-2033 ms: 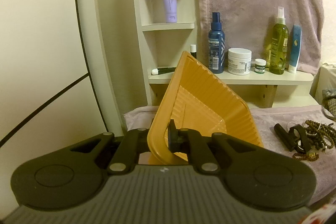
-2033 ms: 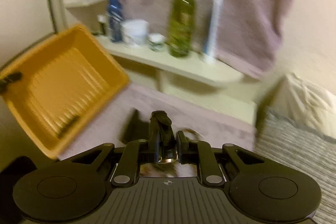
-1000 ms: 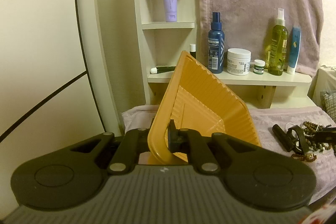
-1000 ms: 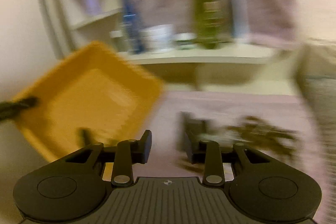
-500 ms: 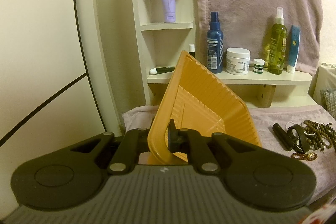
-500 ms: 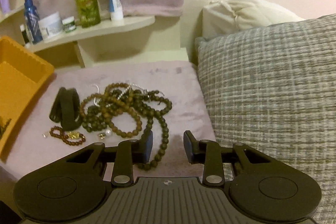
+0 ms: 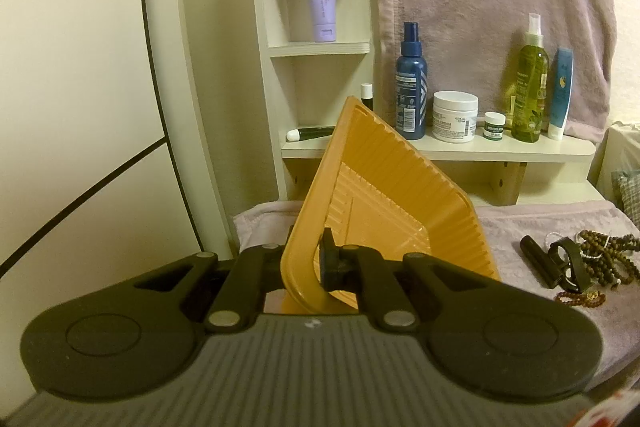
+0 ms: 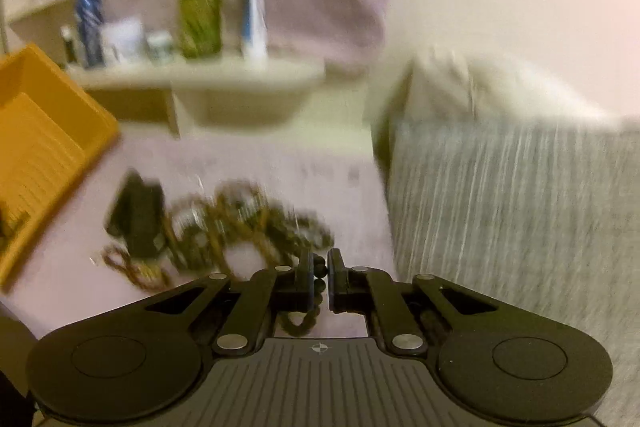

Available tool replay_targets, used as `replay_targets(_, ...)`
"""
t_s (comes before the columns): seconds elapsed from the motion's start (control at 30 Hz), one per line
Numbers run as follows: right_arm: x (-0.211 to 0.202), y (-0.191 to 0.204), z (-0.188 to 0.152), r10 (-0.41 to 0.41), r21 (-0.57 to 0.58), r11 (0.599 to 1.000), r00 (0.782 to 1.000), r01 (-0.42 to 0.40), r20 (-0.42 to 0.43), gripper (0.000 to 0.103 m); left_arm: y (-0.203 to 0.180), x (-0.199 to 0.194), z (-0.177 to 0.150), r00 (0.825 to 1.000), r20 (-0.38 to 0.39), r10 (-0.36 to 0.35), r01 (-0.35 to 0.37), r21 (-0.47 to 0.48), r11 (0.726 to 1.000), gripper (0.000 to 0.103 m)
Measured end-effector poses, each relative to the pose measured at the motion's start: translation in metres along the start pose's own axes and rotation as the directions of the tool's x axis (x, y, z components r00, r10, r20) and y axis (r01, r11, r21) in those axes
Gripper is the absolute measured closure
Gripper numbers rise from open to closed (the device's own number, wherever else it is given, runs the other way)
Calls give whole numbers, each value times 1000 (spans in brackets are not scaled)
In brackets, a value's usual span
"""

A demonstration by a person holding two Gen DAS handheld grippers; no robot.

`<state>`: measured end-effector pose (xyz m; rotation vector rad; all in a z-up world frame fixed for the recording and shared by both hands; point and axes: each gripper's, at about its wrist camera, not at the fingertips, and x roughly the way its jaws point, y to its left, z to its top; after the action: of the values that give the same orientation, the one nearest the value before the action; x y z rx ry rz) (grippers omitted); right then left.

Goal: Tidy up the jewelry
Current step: 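Grasp a long wooden bead strand from the pile with the right tool, then lift the long bead strand high and bring it over the tray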

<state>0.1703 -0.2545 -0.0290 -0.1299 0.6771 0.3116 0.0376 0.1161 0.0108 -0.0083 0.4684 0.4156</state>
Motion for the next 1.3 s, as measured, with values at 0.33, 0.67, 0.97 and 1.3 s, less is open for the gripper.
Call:
replay_targets(0.33,-80,10,96,25,-184,983,973,18,229,97,1,0,0,1000,3,-4,4,-9,1000,96)
replay_targets(0.67,-135,11,159,37,-261,963,923,69,383,97,2,-1,0,1000,6,-8,8,-14,1000,96)
replay_targets(0.97,-176,16,206,42,-301,945,865,127,499,97,2,-1,0,1000,6,-10,10,-17,1000,96)
replay_targets(1.3,-199,31,243,93,-328,937,822,118,561,97,2,-2,1,1000,7,-13,13,-18,1000,96)
